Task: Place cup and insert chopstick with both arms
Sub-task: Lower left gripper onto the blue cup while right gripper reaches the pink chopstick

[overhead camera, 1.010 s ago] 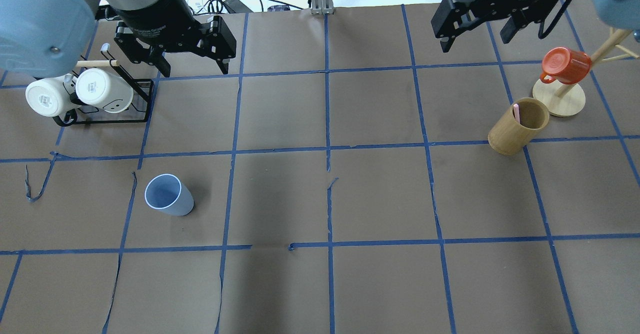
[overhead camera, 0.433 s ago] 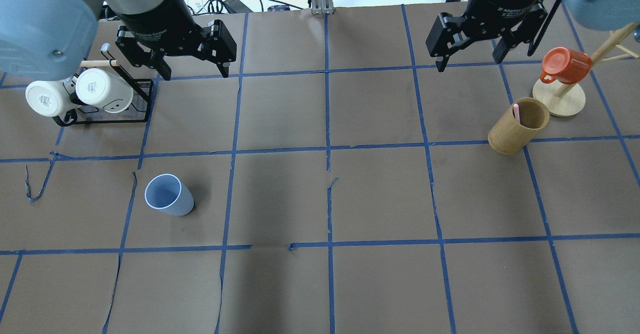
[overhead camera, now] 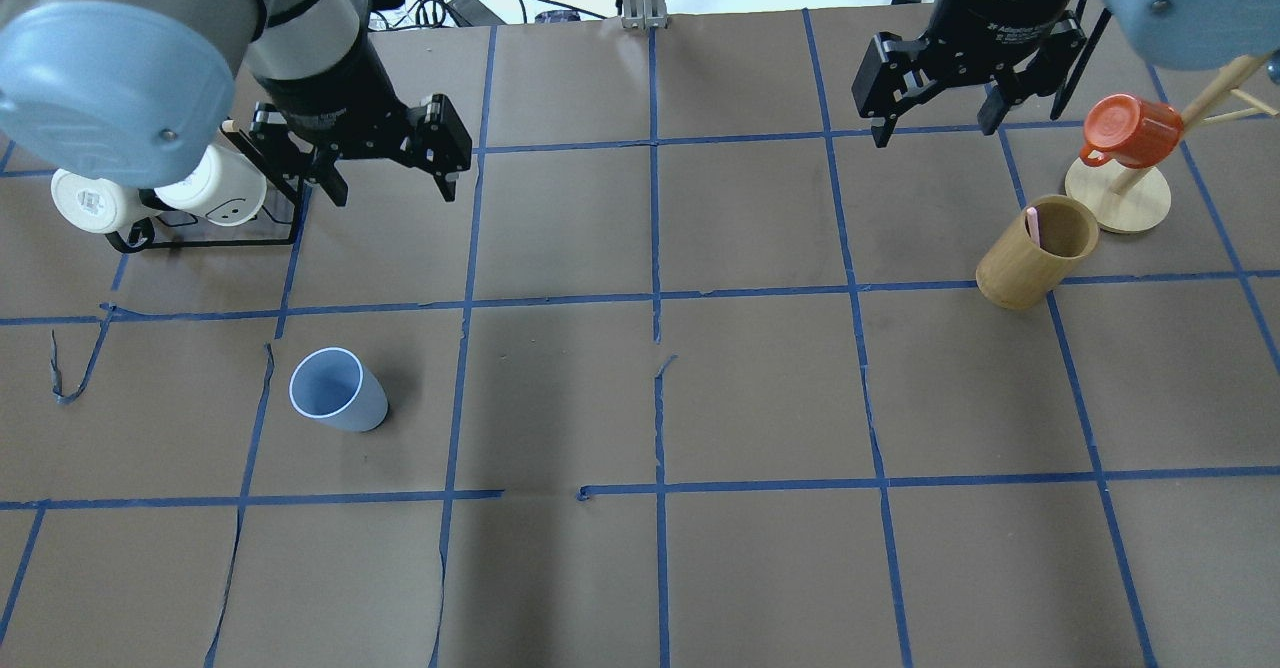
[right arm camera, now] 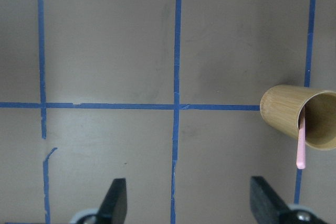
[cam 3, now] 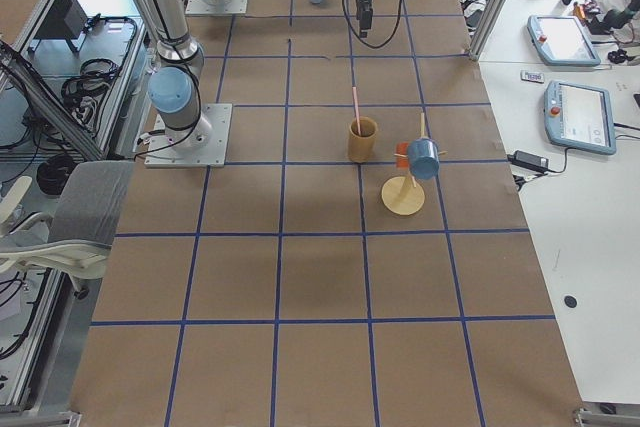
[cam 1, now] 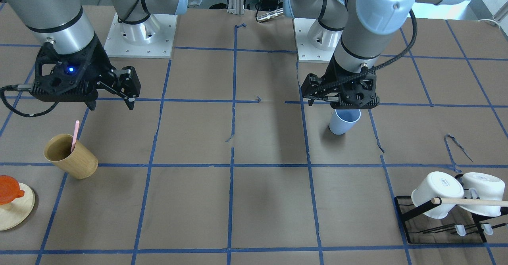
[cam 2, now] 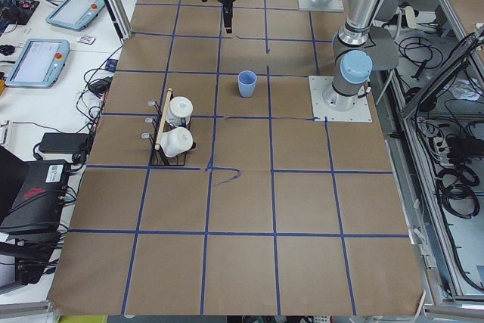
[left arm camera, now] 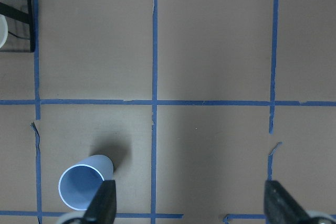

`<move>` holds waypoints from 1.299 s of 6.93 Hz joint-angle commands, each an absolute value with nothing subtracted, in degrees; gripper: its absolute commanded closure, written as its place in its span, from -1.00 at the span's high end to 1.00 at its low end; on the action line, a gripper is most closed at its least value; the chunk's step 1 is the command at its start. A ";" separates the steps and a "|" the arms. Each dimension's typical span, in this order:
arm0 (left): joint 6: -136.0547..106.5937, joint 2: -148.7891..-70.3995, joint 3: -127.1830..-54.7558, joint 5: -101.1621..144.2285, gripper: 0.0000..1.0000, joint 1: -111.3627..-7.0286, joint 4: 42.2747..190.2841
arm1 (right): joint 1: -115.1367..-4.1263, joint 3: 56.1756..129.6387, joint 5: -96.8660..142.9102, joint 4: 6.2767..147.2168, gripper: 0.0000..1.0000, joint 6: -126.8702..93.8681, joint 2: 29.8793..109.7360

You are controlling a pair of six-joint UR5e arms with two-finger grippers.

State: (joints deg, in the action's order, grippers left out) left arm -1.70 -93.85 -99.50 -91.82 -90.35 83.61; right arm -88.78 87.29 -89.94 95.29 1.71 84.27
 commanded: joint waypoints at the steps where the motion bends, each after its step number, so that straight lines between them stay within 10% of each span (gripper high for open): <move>1: 3.05 -94.30 -111.40 -92.37 1.00 -85.54 74.41 | -82.66 92.70 -90.78 96.86 1.00 2.10 84.02; 4: 4.39 -95.01 -116.63 -93.69 0.93 -84.73 71.63 | -83.74 93.25 -107.31 96.58 1.00 4.31 81.75; 5: 4.39 -95.18 -117.07 -93.87 0.61 -84.73 71.72 | -88.72 92.90 -109.14 97.29 1.00 3.26 80.96; 6: 4.66 -95.27 -117.59 -93.95 -0.61 -84.73 71.89 | -93.55 93.34 -119.34 98.08 0.97 2.47 77.81; 7: 4.31 -95.45 -117.68 -93.78 -1.00 -84.73 71.81 | -94.39 94.12 -121.01 98.26 0.86 3.33 77.44; 9: 4.22 -95.36 -117.16 -95.52 -1.00 -84.73 71.72 | -94.04 100.51 -121.29 106.65 0.84 8.32 78.30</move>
